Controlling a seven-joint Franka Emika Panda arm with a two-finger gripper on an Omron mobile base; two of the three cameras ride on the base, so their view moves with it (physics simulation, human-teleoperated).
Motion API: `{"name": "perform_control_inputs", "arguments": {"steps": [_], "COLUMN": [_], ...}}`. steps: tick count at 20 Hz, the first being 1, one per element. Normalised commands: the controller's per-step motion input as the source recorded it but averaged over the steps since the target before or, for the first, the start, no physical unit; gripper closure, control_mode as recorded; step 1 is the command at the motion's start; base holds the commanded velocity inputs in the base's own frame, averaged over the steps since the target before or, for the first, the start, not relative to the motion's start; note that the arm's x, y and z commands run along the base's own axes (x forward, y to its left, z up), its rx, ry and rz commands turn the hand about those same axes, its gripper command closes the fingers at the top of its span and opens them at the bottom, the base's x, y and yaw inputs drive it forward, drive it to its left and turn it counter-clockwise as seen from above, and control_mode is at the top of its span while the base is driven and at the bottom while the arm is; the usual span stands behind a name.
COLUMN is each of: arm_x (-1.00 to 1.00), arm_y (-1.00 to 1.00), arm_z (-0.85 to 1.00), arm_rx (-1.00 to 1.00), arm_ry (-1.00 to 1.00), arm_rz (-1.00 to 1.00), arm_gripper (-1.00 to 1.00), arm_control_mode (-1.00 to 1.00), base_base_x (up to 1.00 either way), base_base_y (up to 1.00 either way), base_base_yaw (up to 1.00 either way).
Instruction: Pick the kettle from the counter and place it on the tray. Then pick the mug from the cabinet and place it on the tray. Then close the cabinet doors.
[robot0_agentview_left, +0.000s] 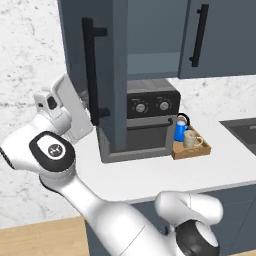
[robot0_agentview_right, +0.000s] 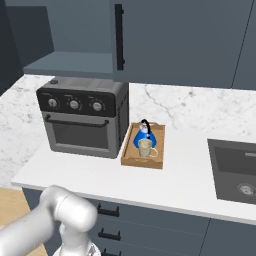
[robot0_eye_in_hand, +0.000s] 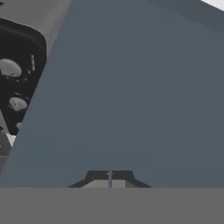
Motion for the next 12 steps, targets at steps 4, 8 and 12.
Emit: {"name": "perform_control_inputs", "arguments": {"steps": [4, 8, 12], "arm_x": [0.01, 0.36, 0.8], "arm_y": [-1.0, -1.0, -0.96], "arm_z": [0.19, 0.07, 0.16], "arm_rx": [-0.05, -0.01, 0.0], "arm_ry": [-0.03, -0.02, -0.03], "arm_rz": [0.04, 0.13, 0.25], "arm_gripper": [1.0, 1.0, 1.0], "arm_control_mode": [-1.0, -1.0, -1.0], "base_base_x": [0.0, 0.0, 0.0], "base_base_y": [0.0, 0.0, 0.0], "base_base_yaw": [0.0, 0.0, 0.0]}}
